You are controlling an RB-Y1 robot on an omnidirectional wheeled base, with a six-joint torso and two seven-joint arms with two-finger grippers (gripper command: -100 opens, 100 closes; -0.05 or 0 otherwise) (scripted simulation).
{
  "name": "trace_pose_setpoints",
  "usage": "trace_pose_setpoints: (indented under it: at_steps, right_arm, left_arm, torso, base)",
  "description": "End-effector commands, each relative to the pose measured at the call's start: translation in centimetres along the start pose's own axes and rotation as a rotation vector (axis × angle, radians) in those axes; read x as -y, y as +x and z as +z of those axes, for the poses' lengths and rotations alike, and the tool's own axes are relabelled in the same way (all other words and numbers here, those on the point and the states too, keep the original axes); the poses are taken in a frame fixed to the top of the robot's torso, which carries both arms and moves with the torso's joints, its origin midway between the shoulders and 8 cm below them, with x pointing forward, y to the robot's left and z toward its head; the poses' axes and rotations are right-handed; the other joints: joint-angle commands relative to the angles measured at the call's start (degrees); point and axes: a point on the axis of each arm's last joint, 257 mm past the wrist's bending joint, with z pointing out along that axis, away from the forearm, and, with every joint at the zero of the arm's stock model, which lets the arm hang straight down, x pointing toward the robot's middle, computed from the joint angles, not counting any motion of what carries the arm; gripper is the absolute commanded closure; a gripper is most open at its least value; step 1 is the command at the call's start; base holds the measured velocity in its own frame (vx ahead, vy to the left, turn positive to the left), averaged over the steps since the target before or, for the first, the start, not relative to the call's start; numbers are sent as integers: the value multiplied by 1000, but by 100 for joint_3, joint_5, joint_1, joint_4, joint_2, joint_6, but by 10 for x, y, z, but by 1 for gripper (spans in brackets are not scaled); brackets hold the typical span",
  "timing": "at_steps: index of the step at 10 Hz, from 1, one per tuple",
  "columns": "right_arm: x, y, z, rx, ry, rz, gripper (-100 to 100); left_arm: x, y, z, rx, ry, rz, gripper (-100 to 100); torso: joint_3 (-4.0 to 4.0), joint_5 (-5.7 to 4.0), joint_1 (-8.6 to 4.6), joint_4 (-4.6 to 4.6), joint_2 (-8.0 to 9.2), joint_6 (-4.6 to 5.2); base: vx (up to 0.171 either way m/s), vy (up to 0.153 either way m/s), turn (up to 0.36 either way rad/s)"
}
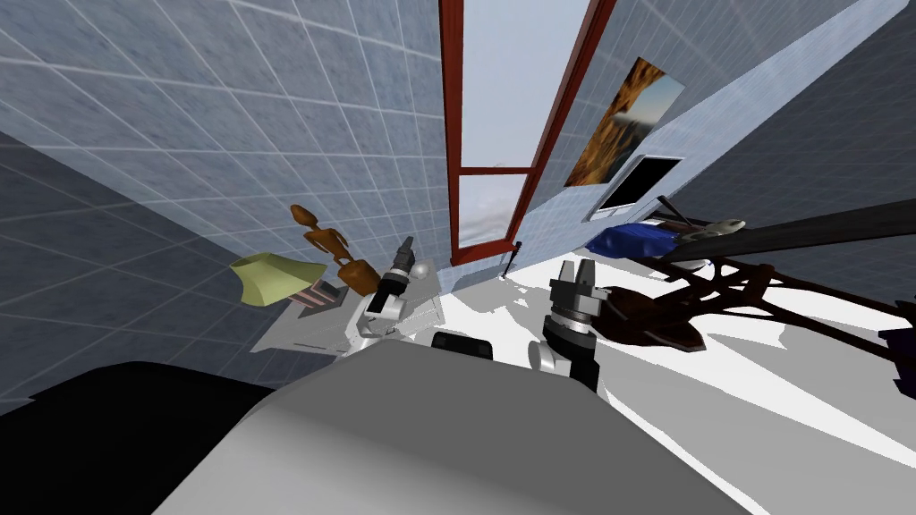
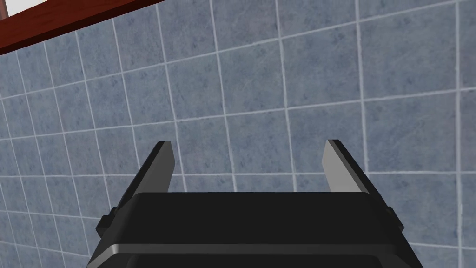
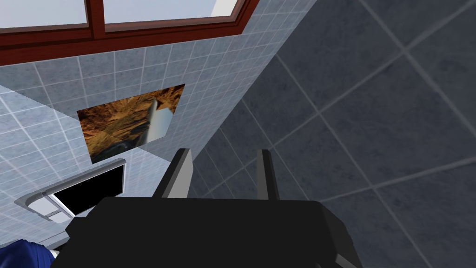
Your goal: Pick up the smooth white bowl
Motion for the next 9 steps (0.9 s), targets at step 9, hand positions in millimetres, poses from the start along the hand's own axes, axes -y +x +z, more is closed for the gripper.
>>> trace_pose_setpoints:
  at_steps: [9]
  right_arm:
    - [0, 0, 0, 0, 0, 0, 0]
  left_arm:
    - [-89, -19, 19, 44, -283, -32, -100]
  torso:
    - [-2, 1, 3, -1, -3, -1]
  base:
    - [-11, -19, -49]
